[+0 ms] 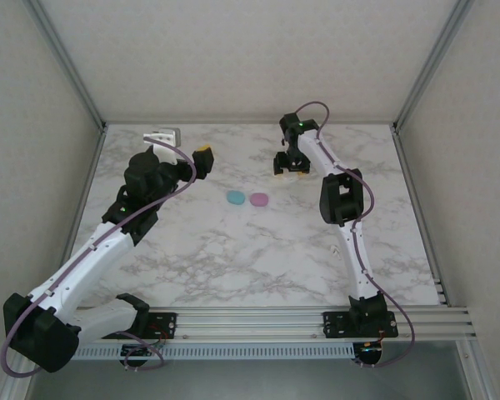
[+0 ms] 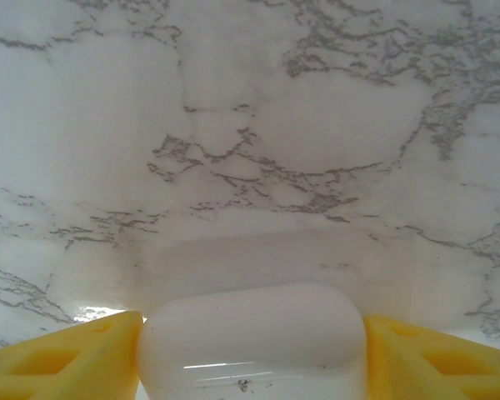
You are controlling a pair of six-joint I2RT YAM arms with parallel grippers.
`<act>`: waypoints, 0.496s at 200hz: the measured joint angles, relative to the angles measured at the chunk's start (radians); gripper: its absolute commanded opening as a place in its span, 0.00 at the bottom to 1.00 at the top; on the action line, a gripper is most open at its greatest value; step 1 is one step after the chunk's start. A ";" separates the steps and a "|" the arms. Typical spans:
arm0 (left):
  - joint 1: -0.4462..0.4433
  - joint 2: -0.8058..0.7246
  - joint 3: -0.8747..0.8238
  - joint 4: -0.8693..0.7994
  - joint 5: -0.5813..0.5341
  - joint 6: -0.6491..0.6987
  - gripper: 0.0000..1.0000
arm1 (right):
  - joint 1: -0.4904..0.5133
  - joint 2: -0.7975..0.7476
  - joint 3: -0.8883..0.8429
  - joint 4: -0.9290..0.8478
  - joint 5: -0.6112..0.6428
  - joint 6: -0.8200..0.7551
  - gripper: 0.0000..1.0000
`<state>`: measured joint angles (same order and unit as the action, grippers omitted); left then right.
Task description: Insert wireless bluetooth earbuds into charging case
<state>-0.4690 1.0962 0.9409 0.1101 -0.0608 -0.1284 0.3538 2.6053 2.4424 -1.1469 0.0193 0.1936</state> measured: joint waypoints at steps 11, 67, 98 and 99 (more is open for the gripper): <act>0.000 0.000 0.000 0.000 0.000 0.000 1.00 | 0.000 0.000 0.000 0.000 0.000 -0.001 0.63; 0.001 0.000 0.010 -0.003 0.003 -0.004 1.00 | 0.002 -0.002 0.002 -0.006 0.000 -0.010 0.56; 0.001 0.000 0.017 -0.003 0.003 -0.009 1.00 | 0.010 -0.094 -0.161 0.006 -0.004 0.032 0.57; 0.001 0.000 0.017 -0.003 0.003 -0.010 1.00 | 0.010 -0.098 -0.167 0.007 -0.004 0.033 0.57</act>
<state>-0.4683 1.0958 0.9577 0.1070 -0.0574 -0.1383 0.3637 2.5072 2.2749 -1.1397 0.0154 0.2268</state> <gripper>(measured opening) 0.998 0.579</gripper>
